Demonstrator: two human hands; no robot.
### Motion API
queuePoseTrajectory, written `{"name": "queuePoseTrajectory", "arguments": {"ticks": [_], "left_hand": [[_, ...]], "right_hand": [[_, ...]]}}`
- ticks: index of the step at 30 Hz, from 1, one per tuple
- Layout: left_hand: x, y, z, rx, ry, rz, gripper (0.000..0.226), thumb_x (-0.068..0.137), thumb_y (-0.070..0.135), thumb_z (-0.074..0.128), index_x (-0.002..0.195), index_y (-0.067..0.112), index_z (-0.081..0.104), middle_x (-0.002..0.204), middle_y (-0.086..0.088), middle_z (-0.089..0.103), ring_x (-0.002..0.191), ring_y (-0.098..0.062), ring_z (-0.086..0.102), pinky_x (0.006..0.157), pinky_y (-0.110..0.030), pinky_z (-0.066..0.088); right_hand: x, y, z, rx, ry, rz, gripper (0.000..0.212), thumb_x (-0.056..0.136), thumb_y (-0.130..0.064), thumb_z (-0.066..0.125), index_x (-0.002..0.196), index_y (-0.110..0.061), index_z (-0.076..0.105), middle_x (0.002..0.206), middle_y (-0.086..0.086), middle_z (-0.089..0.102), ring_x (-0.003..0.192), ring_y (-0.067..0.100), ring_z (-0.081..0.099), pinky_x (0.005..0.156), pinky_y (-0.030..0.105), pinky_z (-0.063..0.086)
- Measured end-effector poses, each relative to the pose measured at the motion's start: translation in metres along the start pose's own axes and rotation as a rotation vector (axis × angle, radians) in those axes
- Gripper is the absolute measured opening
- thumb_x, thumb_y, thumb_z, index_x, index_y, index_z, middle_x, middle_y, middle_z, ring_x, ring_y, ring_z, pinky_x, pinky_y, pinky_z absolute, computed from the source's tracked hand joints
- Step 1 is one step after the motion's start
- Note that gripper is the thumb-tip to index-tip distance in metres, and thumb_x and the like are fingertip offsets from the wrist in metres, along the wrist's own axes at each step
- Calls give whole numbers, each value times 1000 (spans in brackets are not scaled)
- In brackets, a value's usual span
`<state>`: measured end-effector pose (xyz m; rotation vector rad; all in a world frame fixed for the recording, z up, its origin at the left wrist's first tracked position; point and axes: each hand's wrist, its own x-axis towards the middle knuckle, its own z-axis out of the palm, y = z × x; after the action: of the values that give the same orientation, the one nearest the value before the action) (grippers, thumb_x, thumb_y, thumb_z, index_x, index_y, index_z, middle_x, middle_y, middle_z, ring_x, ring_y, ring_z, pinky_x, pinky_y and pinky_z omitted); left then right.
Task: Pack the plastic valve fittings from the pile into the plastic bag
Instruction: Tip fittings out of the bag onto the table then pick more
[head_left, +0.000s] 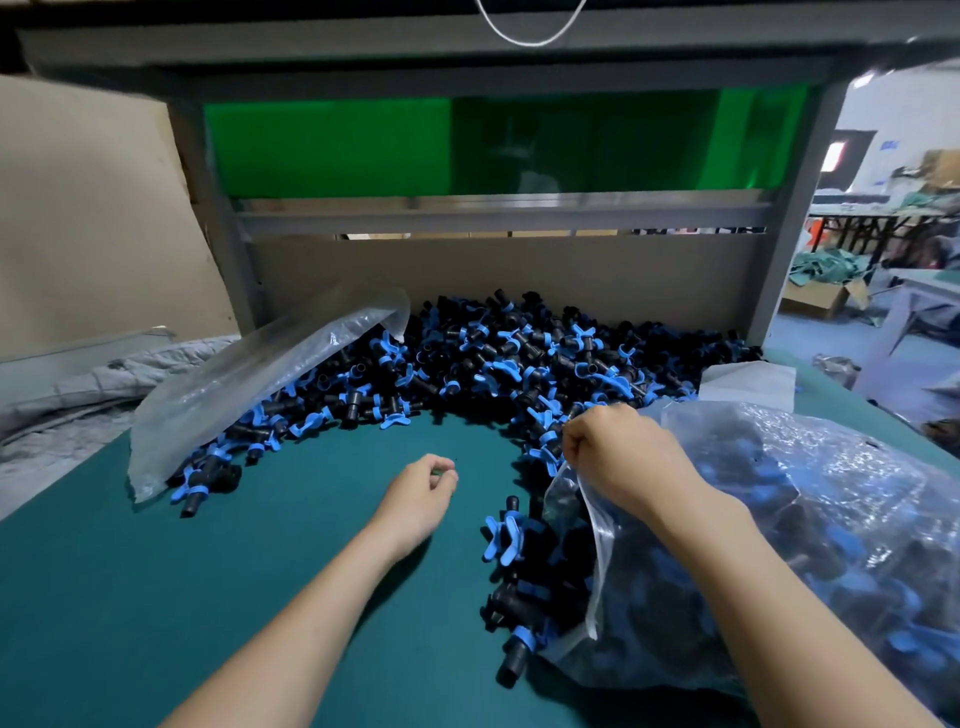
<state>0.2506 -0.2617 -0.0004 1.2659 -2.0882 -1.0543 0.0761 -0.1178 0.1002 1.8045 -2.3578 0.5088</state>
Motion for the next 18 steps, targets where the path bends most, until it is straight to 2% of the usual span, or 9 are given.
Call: {"name": "queuePoseTrajectory", "arguments": {"ticks": [3, 4, 5, 7, 9, 12, 14, 16, 18], "left_hand": [[18, 19, 12, 47, -48, 48, 28, 102, 34, 45, 127, 24, 54, 118, 2, 62, 107, -14, 58, 94, -31, 46], [26, 28, 18, 44, -55, 66, 28, 102, 34, 45, 127, 24, 53, 120, 1, 61, 105, -14, 58, 92, -30, 47], [34, 37, 23, 42, -60, 81, 28, 103, 34, 44, 127, 24, 53, 121, 0, 60, 98, -12, 58, 84, -28, 48], [50, 53, 34, 39, -49, 87, 30, 104, 33, 41, 130, 22, 51, 121, -6, 60, 70, -8, 55, 59, -21, 43], [66, 65, 43, 35, -23, 63, 34, 105, 30, 38, 136, 20, 47, 119, -8, 61, 56, -8, 47, 48, -21, 35], [86, 77, 50, 17, 37, 10, 37, 105, 27, 37, 141, 17, 42, 104, 2, 56, 60, -12, 48, 53, -27, 38], [97, 82, 51, 16, 50, -20, 37, 104, 29, 40, 138, 16, 45, 106, 0, 56, 69, -14, 50, 62, -28, 41], [105, 86, 56, -17, 28, -49, 32, 102, 33, 46, 126, 13, 53, 106, -6, 58, 81, -18, 51, 73, -29, 41], [110, 88, 64, -75, 24, -75, 25, 99, 37, 53, 100, 12, 53, 90, -7, 53, 77, -21, 46, 70, -32, 38]], "right_hand": [[0, 2, 2, -30, -1, 22, 25, 82, -5, 44, 67, -22, 54, 70, -4, 52, 68, 23, 52, 48, 26, 31], [-1, 3, 3, -36, 3, 28, 23, 83, -7, 45, 70, -21, 57, 70, -5, 51, 67, 23, 50, 47, 26, 31], [-2, 4, 3, -40, 8, 31, 23, 84, -8, 46, 71, -22, 58, 69, -7, 49, 66, 22, 49, 47, 25, 30], [-2, 7, 5, -50, 14, 26, 23, 85, -10, 47, 69, -24, 55, 67, -9, 45, 67, 21, 49, 46, 25, 25], [-2, 9, 8, -64, 17, 16, 22, 87, -11, 47, 71, -25, 54, 65, -9, 42, 69, 22, 49, 45, 26, 23], [0, 12, 11, -64, 3, 15, 20, 88, -10, 47, 76, -21, 60, 67, -6, 49, 67, 22, 50, 45, 27, 24], [2, 12, 12, -71, 0, 11, 20, 88, -10, 47, 81, -19, 63, 74, -3, 56, 68, 22, 52, 47, 29, 24], [5, 13, 12, -83, -8, 7, 19, 89, -9, 46, 84, -20, 62, 76, -2, 55, 70, 24, 50, 50, 30, 21], [6, 14, 14, -90, -27, 6, 17, 89, -9, 46, 88, -19, 61, 77, -1, 53, 70, 26, 47, 52, 30, 20]]}}
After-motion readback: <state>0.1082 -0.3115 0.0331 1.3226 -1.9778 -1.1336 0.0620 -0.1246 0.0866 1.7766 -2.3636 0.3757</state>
